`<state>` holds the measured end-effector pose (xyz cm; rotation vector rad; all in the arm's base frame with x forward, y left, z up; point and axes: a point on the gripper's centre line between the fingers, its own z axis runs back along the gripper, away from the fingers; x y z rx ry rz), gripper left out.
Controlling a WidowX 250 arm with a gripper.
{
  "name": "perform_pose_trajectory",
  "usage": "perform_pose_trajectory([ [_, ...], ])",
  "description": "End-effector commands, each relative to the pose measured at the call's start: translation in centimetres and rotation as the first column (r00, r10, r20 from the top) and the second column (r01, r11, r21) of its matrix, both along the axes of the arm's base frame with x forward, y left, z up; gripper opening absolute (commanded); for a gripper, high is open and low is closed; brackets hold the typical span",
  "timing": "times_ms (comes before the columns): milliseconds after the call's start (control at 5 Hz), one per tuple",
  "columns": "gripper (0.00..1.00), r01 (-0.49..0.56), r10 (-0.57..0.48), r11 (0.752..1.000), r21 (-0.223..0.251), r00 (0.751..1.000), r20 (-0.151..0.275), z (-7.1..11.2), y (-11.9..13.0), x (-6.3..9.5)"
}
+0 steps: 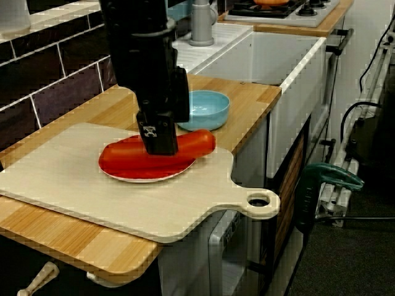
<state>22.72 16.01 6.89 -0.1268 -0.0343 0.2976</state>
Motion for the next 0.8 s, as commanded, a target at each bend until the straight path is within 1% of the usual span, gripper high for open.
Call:
perform_pose_trajectory([
  [0, 1.0, -0.025, 0.021, 0.998, 0.054, 0.998, 0.063, 1.4, 0.5, 1.4],
  [200, 1.0, -0.031, 0.028, 0.998, 0.054, 0.998, 0.056, 1.3, 0.7, 2.2],
  [400, 1.0, 0.012, -0.017, 0.998, 0.067, 0.997, 0.072, 2.1, 0.3, 2.6],
  [600, 1.0, 0.187, -0.202, 0.974, 0.126, 0.972, 0.118, 2.6, -1.4, 1.7],
])
